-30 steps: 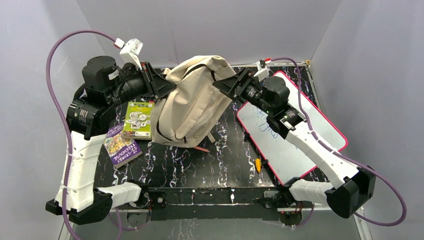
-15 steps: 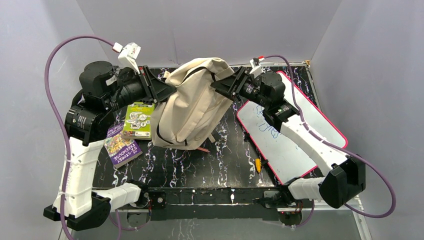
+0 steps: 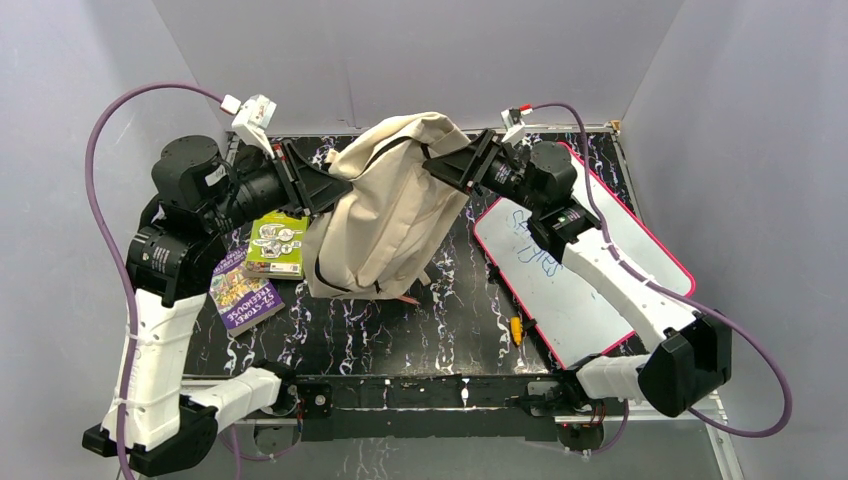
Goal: Pack the student bag
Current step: Unzip the student bag at the center of the board.
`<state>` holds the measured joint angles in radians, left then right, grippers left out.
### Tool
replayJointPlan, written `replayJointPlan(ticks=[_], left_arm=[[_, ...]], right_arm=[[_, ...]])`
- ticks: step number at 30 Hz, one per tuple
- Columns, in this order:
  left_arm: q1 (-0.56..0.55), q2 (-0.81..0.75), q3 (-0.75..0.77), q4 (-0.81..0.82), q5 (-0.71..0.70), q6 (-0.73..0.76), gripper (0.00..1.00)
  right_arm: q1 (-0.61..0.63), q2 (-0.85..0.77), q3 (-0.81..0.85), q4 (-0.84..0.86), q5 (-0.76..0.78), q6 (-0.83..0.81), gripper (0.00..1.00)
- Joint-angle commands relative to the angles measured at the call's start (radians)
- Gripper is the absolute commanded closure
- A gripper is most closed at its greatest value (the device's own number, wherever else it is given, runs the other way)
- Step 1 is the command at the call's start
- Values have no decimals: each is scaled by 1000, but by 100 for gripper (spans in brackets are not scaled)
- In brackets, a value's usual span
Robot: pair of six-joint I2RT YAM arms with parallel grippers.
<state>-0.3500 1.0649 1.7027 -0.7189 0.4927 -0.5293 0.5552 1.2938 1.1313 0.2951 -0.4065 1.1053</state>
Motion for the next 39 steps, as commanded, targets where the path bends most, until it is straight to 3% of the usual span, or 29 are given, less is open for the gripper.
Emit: replayJointPlan(ticks=[1,12,17,23,39], left_arm=[[-1,-39,12,143,67,-18,100],[-1,-56,-6,149,71,-8,100],[-1,-51,6,150,60,0,100],[-1,-39,11,151,65,5,100],[-1,-45,-2,157,103,0,100]], right_arm=[[-6,-59,19,86,-7,-33,46],[-6,-46,4,104,-57,-19,49],[-7,-89,-10,-48,-8,-94,33],[-8,-145,-58,-129,66,-150,27],[-24,-92,-14,-51,17,-134,29]])
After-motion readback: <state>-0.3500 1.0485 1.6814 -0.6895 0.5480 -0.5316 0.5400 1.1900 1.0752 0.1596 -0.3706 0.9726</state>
